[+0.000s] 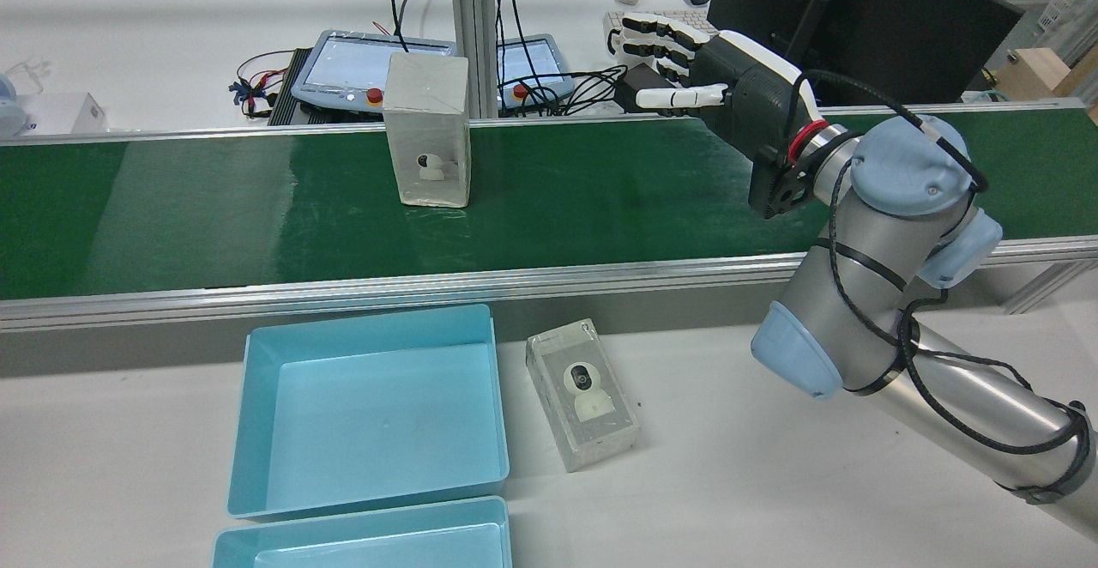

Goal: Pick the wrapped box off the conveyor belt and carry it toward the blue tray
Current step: 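Lower the open right hand toward the belt beside the oncoming box, then close the right hand fingers around the white wrapped box on the belt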

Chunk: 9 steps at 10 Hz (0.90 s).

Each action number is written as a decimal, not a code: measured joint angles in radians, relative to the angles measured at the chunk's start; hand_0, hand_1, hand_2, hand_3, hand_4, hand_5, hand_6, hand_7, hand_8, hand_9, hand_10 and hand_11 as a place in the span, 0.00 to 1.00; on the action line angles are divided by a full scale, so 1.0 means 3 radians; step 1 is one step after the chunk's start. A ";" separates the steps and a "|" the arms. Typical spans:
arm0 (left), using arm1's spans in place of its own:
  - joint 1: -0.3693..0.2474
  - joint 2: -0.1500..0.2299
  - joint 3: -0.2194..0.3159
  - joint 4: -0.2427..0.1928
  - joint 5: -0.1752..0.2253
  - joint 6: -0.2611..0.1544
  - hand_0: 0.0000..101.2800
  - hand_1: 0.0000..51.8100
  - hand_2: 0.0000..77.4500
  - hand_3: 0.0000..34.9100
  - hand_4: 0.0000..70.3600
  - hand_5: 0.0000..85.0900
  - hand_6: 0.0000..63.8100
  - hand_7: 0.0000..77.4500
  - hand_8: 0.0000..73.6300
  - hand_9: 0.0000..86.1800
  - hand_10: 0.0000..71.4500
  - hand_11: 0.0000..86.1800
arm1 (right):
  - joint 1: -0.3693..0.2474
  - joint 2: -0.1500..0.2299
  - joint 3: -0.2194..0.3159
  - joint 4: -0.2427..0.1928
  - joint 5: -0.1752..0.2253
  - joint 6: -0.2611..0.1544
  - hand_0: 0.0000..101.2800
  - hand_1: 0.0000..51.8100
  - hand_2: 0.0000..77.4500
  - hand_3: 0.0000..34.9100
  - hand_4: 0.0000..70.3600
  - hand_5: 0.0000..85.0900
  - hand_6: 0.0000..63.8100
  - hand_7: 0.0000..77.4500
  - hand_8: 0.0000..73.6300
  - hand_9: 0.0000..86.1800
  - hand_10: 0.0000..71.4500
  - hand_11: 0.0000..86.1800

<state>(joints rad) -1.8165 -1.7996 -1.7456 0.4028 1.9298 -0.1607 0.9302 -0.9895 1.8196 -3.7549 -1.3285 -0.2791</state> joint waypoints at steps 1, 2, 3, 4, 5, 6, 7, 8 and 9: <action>0.0000 0.0000 0.0000 0.0000 0.0000 0.0000 0.00 0.00 0.01 0.00 0.00 0.01 0.00 0.01 0.01 0.01 0.00 0.00 | -0.0002 -0.0003 -0.0005 0.0001 0.0013 0.0030 0.39 0.17 0.18 0.86 0.17 0.19 0.00 0.20 0.00 0.03 0.07 0.09; 0.0000 0.0000 0.0000 0.0000 0.0000 0.0000 0.00 0.00 0.01 0.00 0.00 0.01 0.00 0.01 0.01 0.00 0.01 0.00 | -0.0004 -0.0004 -0.0007 0.0002 0.0020 0.0048 0.39 0.17 0.18 0.86 0.17 0.19 0.00 0.20 0.00 0.03 0.07 0.09; 0.0000 0.0000 0.0000 0.0000 0.0000 0.0000 0.00 0.00 0.01 0.00 0.00 0.01 0.00 0.01 0.01 0.00 0.00 0.00 | -0.0009 -0.0003 -0.0016 0.0003 0.0023 0.0058 0.39 0.17 0.18 0.86 0.17 0.19 0.00 0.20 0.00 0.03 0.07 0.09; 0.0000 0.0000 0.0000 0.0000 0.0000 0.0000 0.00 0.00 0.01 0.00 0.00 0.01 0.00 0.01 0.01 0.00 0.00 0.00 | -0.0020 0.0000 -0.0027 0.0004 0.0025 0.0063 0.39 0.17 0.18 0.86 0.17 0.19 0.00 0.19 0.00 0.03 0.07 0.09; 0.0000 0.0000 0.0000 0.0000 0.0000 0.0000 0.00 0.00 0.01 0.00 0.00 0.01 0.00 0.01 0.01 0.00 0.00 0.00 | -0.0041 0.0007 -0.0035 0.0004 0.0025 0.0063 0.39 0.16 0.19 0.86 0.19 0.21 0.00 0.19 0.00 0.03 0.07 0.09; 0.0000 0.0000 0.0000 0.0000 0.0000 0.0000 0.00 0.00 0.01 0.00 0.00 0.01 0.00 0.01 0.01 0.00 0.00 0.00 | -0.0065 0.0014 -0.0040 0.0004 0.0026 0.0061 0.39 0.16 0.19 0.86 0.19 0.21 0.00 0.19 0.00 0.03 0.07 0.09; 0.0000 0.0000 0.0000 0.0000 0.0000 0.0000 0.00 0.00 0.01 0.00 0.00 0.01 0.00 0.01 0.01 0.00 0.00 0.00 | -0.0086 0.0026 -0.0062 0.0005 0.0026 0.0060 0.39 0.15 0.19 0.86 0.19 0.21 0.00 0.20 0.00 0.03 0.08 0.09; 0.0000 0.0000 0.0000 0.0000 0.0000 0.0000 0.00 0.00 0.01 0.00 0.00 0.01 0.00 0.01 0.01 0.00 0.00 0.00 | -0.0100 0.0044 -0.0091 0.0007 0.0026 0.0060 0.39 0.15 0.19 0.86 0.19 0.21 0.00 0.20 0.00 0.03 0.08 0.09; 0.0000 0.0000 0.0000 0.0000 0.0000 0.0000 0.00 0.00 0.01 0.00 0.00 0.01 0.00 0.01 0.01 0.00 0.00 0.00 | -0.0109 0.0061 -0.0111 0.0008 0.0026 0.0060 0.39 0.16 0.19 0.86 0.19 0.21 0.00 0.20 0.00 0.03 0.08 0.09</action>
<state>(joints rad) -1.8165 -1.7996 -1.7455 0.4028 1.9298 -0.1607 0.8976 -0.9712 1.7864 -3.7525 -1.3208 -0.2610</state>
